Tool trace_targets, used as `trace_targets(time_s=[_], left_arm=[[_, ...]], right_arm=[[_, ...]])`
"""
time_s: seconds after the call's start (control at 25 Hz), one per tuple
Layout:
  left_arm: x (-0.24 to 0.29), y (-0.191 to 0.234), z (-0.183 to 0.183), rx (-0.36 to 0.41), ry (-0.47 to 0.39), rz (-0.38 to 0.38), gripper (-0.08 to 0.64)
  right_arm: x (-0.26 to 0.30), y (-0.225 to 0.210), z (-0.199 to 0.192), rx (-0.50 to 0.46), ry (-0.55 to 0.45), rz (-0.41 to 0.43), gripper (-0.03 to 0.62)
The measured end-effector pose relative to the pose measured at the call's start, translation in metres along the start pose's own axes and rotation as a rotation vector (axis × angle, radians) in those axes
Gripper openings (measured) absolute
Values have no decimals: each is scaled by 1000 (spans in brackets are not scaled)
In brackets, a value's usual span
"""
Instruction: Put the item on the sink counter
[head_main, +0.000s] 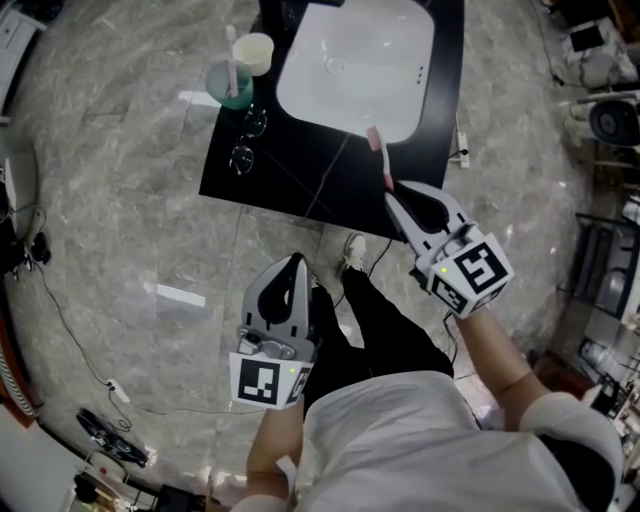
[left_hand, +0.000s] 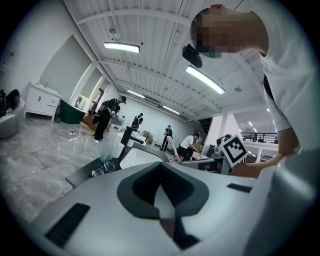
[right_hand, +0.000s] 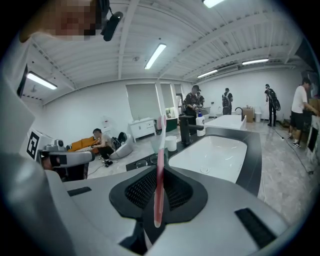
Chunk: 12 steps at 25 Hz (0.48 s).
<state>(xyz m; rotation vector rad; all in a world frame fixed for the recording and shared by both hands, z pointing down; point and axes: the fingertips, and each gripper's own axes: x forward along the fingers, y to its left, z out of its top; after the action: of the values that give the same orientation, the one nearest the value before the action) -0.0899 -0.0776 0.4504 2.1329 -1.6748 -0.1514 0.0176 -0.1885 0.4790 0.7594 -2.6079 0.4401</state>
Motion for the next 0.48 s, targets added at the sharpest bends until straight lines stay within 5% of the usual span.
trace_targets(time_s=[0.48], left_arm=[[7,2,-15,-20,7,15,3]], right_arm=[[16,-10,-20,-18,33,9,63]])
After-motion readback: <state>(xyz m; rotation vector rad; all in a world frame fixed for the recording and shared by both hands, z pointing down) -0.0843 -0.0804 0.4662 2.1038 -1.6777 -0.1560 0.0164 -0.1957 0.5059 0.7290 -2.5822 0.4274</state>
